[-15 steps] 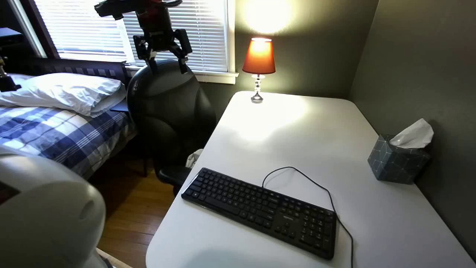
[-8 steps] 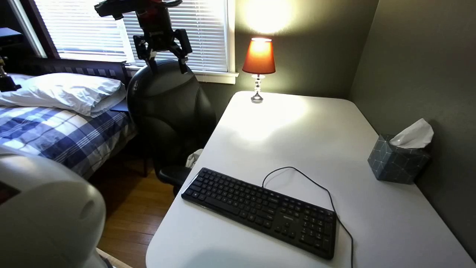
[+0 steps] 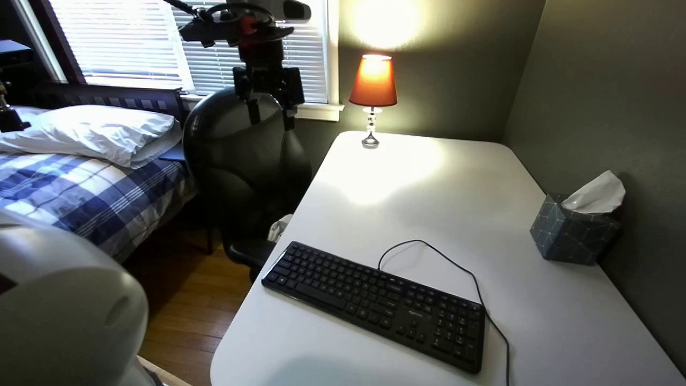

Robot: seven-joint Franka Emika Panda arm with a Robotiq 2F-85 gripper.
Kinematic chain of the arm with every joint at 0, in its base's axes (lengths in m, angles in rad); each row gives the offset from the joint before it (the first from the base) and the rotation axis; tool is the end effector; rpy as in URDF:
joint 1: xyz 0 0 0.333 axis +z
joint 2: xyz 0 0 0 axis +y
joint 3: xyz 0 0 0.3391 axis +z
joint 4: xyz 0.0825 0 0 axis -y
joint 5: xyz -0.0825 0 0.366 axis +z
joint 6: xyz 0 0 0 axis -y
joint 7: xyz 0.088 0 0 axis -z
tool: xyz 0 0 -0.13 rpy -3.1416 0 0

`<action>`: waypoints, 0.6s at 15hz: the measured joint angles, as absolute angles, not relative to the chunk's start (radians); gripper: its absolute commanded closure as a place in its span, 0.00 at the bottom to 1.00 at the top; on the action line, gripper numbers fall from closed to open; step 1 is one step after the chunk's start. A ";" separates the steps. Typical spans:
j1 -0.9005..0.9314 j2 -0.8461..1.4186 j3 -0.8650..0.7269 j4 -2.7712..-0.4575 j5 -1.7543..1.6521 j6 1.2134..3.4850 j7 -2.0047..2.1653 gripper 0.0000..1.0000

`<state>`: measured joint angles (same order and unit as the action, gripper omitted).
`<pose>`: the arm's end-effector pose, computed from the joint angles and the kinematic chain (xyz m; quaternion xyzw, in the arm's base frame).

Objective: Press one key on the keyboard.

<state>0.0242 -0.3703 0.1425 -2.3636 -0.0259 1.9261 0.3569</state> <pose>0.3957 0.0673 0.4671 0.9941 -0.0956 -0.0247 0.0454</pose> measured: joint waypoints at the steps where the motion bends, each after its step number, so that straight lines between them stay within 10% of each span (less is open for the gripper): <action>1: 0.012 -0.365 0.124 -2.381 -0.016 1.948 0.375 0.00; 9: -0.113 -0.286 -0.015 -2.528 0.056 2.219 0.470 0.00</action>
<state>-0.1130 -0.2860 -0.0151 -2.5275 0.0559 2.2188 0.4701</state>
